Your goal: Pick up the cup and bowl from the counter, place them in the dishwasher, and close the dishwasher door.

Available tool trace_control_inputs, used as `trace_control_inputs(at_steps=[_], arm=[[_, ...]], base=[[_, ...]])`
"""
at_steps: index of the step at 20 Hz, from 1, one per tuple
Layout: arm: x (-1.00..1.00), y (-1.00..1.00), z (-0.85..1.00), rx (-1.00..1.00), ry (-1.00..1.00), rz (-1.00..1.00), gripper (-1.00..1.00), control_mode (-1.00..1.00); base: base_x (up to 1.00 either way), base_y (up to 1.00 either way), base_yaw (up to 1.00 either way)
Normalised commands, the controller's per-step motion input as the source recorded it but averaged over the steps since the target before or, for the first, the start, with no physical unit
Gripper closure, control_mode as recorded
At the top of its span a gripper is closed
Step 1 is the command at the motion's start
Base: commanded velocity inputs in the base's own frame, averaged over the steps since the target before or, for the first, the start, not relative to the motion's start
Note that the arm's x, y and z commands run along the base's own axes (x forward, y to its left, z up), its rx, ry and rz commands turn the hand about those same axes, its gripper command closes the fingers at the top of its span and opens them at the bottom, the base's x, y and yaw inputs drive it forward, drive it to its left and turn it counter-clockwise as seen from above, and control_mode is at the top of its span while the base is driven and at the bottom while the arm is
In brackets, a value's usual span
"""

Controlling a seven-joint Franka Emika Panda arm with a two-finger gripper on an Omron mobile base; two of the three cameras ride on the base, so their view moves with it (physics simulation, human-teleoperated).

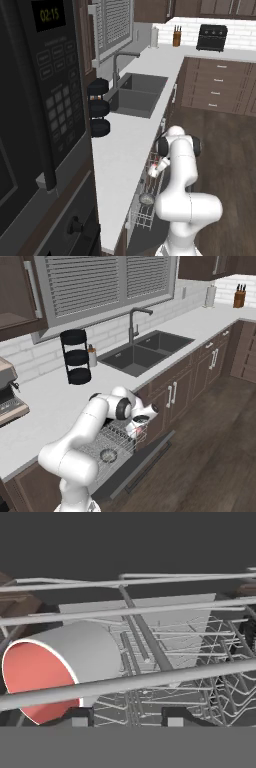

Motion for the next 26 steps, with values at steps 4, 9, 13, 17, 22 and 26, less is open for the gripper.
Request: trace_control_inputs(at_steps=[4,9,13,17,22,26], arm=[[-0.45,0.0,0.47,0.0,-0.13,-0.04,-1.0,-1.0],[-0.74,-0.17,0.97,-0.04,-0.07,-0.04,-1.0,-1.0],[-0.76,-0.51,0.79,-0.2,-0.03,-0.06,-1.0,-1.0],[-0.78,-0.59,0.64,-0.19,-0.12,-0.08,-1.0,-1.0],[-0.76,-0.77,0.44,-0.05,-0.15,-0.05,-1.0,-1.0],[-0.99,-0.68,0.47,0.0,-0.19,-0.04,-1.0,-1.0]], base=[[0.0,0.0,0.0],[0.0,0.0,0.0],[0.0,0.0,0.0],[0.0,0.0,0.0],[0.0,0.0,0.0],[0.0,0.0,0.0]])
